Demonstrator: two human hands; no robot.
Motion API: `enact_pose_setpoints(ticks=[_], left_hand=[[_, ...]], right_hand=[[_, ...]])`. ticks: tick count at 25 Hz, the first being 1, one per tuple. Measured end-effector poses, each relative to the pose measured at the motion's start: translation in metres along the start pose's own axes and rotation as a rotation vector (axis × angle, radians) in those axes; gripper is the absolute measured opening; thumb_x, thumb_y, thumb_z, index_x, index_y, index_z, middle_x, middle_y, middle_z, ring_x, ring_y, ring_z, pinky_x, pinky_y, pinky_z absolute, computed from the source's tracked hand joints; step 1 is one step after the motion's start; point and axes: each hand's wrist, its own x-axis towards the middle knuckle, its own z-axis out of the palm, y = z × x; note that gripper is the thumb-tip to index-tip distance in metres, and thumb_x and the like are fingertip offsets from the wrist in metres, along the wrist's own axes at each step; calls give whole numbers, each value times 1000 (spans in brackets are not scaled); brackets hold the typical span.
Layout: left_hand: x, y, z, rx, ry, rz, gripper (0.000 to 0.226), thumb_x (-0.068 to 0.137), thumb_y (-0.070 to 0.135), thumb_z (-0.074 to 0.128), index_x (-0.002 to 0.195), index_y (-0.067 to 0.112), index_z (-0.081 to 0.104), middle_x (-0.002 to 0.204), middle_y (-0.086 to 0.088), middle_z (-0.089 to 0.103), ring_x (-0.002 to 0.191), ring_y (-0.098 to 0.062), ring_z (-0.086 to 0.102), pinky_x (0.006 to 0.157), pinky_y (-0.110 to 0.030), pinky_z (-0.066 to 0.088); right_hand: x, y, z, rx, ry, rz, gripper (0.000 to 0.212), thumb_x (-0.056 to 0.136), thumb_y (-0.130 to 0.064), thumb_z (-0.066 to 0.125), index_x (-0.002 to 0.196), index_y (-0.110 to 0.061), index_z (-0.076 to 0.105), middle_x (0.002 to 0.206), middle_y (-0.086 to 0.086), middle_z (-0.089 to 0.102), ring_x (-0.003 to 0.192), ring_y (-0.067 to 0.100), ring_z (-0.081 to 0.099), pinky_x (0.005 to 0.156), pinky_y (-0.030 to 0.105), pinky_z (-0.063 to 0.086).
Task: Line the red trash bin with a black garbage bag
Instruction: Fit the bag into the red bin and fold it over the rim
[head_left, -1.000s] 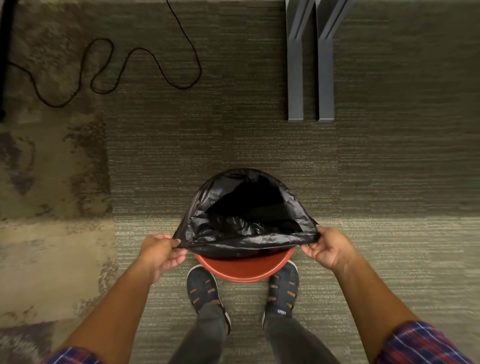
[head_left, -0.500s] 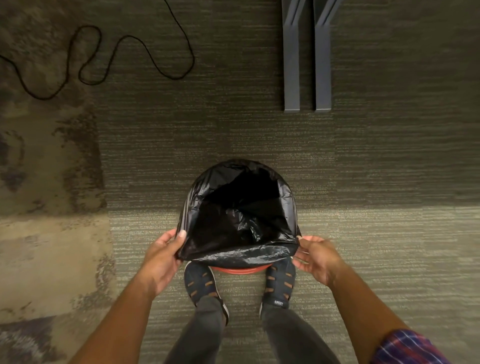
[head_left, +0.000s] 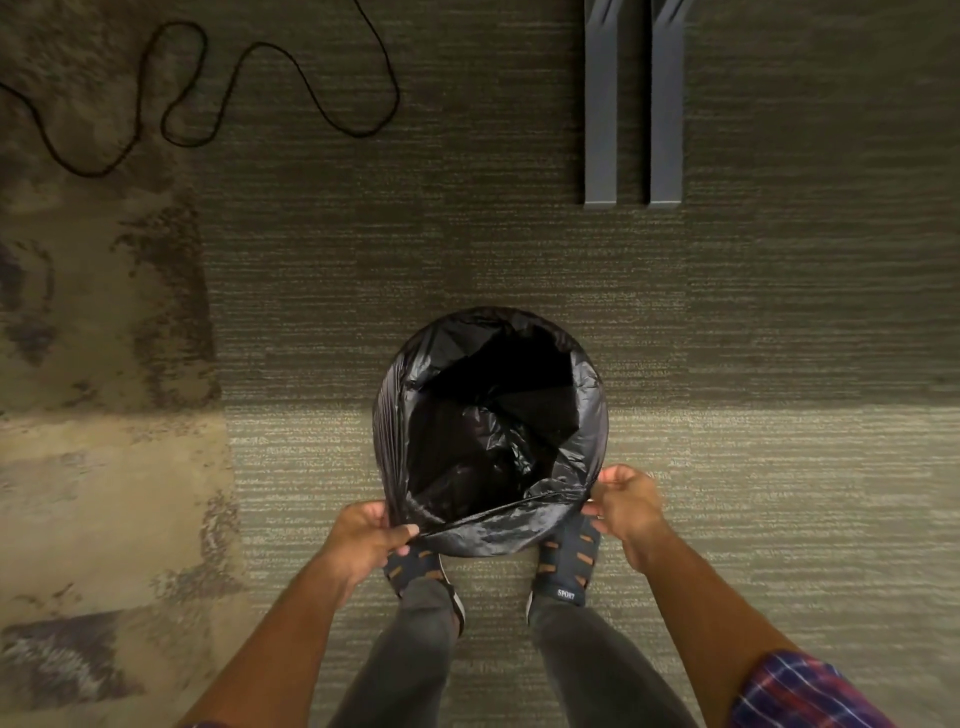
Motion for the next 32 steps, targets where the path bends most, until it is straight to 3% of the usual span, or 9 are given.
enact_pose_setpoints(ticks=[6,12,14,17,19,23,26,29,32], left_hand=[[31,2,14,-76,153,-71,17,94,-7,75,108,-12,67,68,-14,72,31,-14,56,30,-20,39],[36,8,28,-160,143,-188,11,106,0,58,108,-2,68,55,-13,74,39,-16,70,36,-26,55],[36,6,27,-250,86,-222,19,109,-2,52,115,-6,69,57,-13,76,44,-15,72,41,-27,59],[39,9,20,-547,50,-222,28,107,-11,48,134,-7,57,86,-21,82,72,-29,82,63,-39,68],[37,14,15,-726,47,-193,33,107,-12,46,139,-4,53,107,-23,78,92,-35,78,78,-46,65],[34,27,3,-677,121,-139,41,98,-9,40,128,3,65,125,-24,76,110,-38,75,76,-53,67],[20,51,-3,-564,355,3,36,99,7,47,124,17,71,122,-13,77,109,-25,72,96,-53,60],[7,81,-1,-636,219,158,27,109,29,56,121,15,76,112,-5,84,103,-19,78,94,-39,58],[26,90,-10,-730,121,133,24,107,32,64,114,12,77,111,-11,84,92,-21,82,80,-38,65]], right_hand=[[14,-1,7,-78,79,-7,28,102,2,53,85,-18,59,90,13,74,60,18,63,50,27,44],[29,-1,14,-46,138,84,28,101,8,42,94,-14,57,85,17,74,37,14,58,31,19,39],[27,-2,13,84,106,109,25,101,13,46,96,-9,55,90,20,72,51,20,64,35,25,51],[30,-3,11,311,21,109,20,102,14,50,103,-4,57,111,23,75,88,31,74,60,36,68],[31,-5,8,379,-12,92,17,104,9,50,117,1,59,121,29,74,98,35,75,69,39,69],[18,-22,-2,271,-39,44,21,106,-5,49,121,-8,63,119,14,78,105,32,76,89,53,65],[10,-44,-6,243,114,-101,30,108,-15,42,129,-12,64,109,-2,70,101,22,68,83,47,61],[11,-68,-5,327,196,-255,31,109,-21,43,130,-15,65,103,-1,65,86,16,60,74,38,52],[16,-81,3,247,85,-412,35,106,-41,52,104,-14,74,109,18,77,94,22,68,83,44,58]])
